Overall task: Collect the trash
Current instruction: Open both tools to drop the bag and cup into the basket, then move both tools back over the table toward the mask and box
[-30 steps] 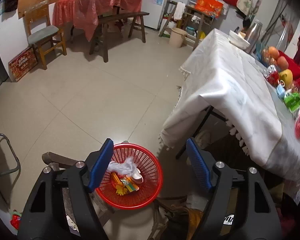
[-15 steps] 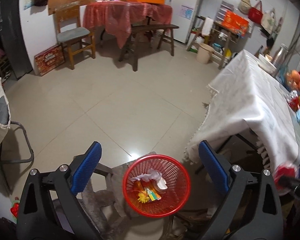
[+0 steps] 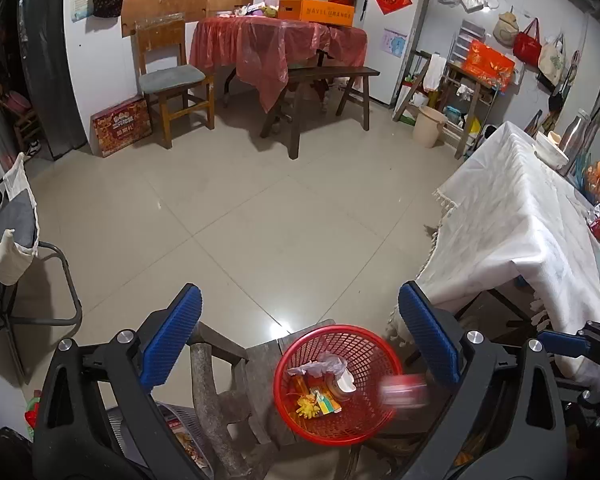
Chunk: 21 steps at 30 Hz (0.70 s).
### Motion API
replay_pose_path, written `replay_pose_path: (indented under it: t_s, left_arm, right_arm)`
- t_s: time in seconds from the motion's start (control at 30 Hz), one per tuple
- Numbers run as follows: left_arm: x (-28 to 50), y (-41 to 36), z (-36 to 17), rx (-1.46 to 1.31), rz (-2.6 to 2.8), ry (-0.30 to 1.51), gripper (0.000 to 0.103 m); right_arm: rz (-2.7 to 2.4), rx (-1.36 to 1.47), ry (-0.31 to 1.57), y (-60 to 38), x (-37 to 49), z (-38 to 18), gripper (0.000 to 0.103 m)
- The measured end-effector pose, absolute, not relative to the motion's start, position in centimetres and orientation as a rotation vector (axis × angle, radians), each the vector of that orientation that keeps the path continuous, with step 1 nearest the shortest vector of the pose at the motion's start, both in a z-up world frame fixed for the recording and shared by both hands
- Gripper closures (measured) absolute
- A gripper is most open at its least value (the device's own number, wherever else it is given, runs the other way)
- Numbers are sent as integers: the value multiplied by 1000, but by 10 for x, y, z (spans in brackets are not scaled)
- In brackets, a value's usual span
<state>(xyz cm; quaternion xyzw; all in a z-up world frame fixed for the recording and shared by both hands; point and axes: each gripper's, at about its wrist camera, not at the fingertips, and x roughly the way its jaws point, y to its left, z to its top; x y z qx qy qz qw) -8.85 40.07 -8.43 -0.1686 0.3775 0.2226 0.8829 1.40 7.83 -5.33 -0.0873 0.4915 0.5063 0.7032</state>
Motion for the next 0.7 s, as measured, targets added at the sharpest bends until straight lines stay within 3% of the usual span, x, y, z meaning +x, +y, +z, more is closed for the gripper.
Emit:
replay_pose_path:
  t_s: [0.7]
  left_arm:
    - [-67, 345, -69, -256, 369, 780, 7]
  right_arm:
    - [961, -50, 1025, -22, 47, -38, 45]
